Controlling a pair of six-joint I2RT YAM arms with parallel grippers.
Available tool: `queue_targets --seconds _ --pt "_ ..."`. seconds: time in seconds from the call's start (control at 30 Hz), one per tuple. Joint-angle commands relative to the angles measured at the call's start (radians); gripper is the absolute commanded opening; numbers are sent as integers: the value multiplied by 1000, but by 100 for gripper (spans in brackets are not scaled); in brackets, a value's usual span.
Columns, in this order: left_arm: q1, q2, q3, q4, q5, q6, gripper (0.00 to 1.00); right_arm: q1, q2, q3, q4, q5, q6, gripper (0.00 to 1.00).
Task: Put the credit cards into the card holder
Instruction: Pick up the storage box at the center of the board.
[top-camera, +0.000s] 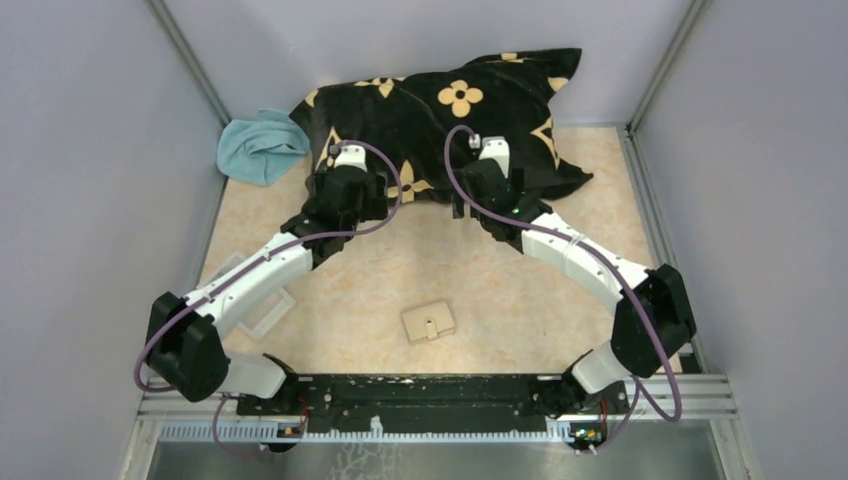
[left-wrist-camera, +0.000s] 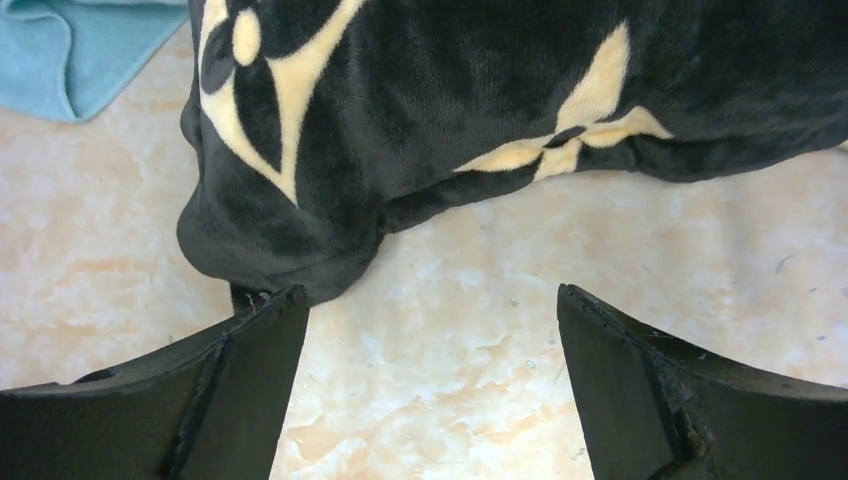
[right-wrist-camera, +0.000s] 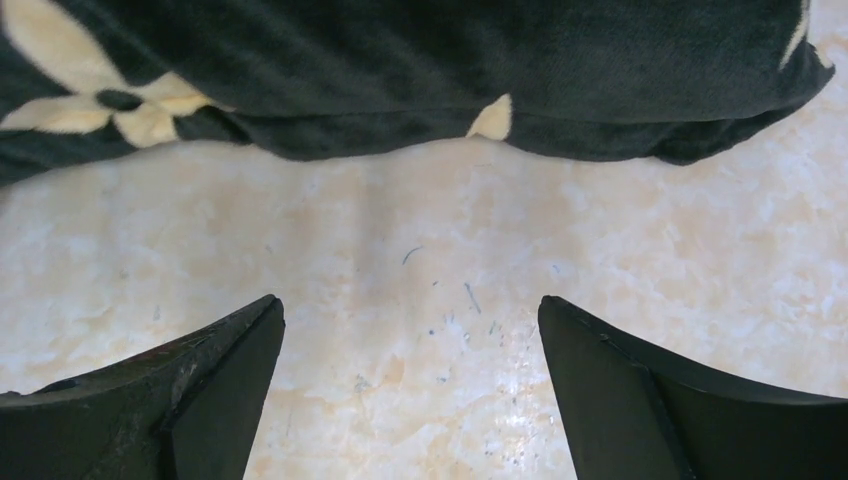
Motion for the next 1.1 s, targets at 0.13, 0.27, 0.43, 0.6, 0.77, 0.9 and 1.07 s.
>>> queue_targets --seconds 0.13,0.27,0.43,0.6,0.77,0.9,1.07 --pt "30 0 81 -335 -107 -449 100 145 -86 -25 90 -74 -80 95" --pt "161 -37 56 -435 -72 -671 99 201 -17 27 103 -190 -103 87" --pt "333 -101 35 -495 -9 -828 98 300 112 158 83 -262 -114 84" --pt "443 -98 77 -507 -9 -802 99 385 239 257 89 -327 -114 83" --pt "555 -114 101 -514 -14 -732 99 446 331 332 112 -422 -106 81" --pt "656 -128 90 -508 21 -714 99 486 408 408 129 -506 -106 77" --pt "717 -126 94 -524 3 -762 99 529 522 532 135 -589 -113 74"
